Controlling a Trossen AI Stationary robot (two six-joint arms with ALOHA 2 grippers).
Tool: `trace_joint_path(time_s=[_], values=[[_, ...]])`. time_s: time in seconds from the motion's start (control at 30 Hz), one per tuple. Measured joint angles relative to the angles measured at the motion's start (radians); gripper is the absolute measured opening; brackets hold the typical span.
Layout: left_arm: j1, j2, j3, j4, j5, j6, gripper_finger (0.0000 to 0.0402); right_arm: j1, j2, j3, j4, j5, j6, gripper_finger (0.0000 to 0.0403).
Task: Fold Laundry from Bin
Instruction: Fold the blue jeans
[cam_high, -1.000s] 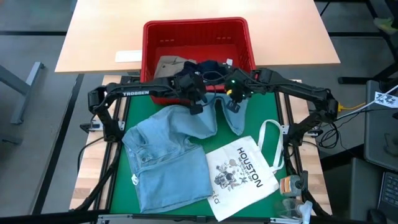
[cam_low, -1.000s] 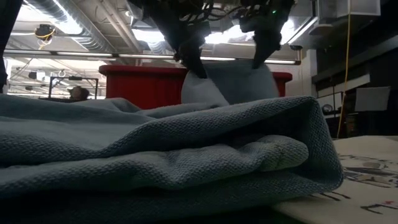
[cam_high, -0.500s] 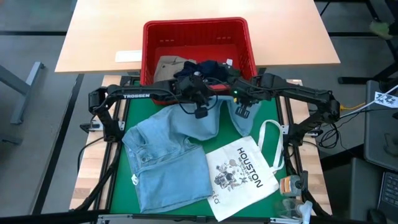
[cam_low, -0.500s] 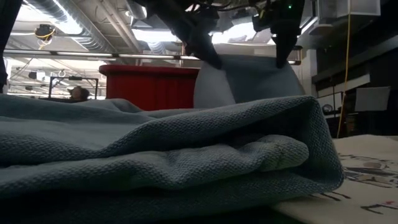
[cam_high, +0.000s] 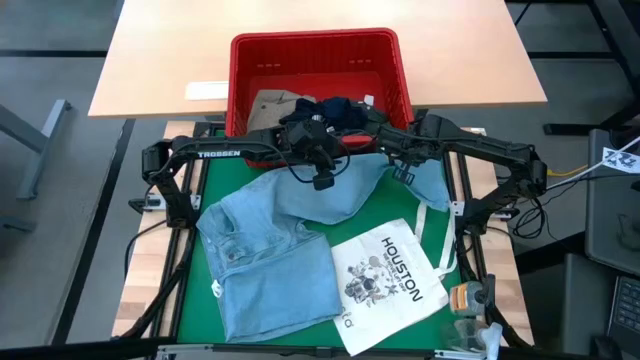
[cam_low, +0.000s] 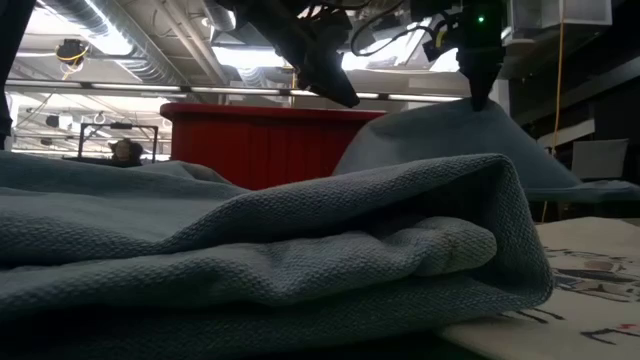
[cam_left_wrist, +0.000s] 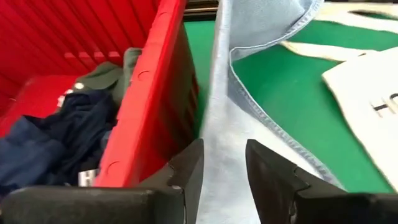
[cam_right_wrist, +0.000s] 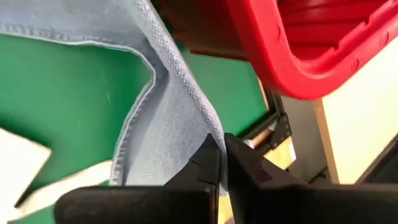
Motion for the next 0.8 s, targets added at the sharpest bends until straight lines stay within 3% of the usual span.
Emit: trace_joint_path(time_s=[0.27,0.63,0.8], values=[[-0.076,-0.001,0.000,-0.054,0.062,-0.018,0.0114,0.001,0.000,0.000,-0.007,-0.006,-0.055,0.0017],[-0.124,-0.024,0.001,-0.270,0.094,-0.006,0.0114,0.003,0.000,0.000,-0.004,-0.007,-0.056,0.0017],[-0.141,-0.015,-0.030,-0.307,0.114,-0.057,0.0114,0.003,0.000,0.000,-0.001,-0.007,-0.056,0.0044]])
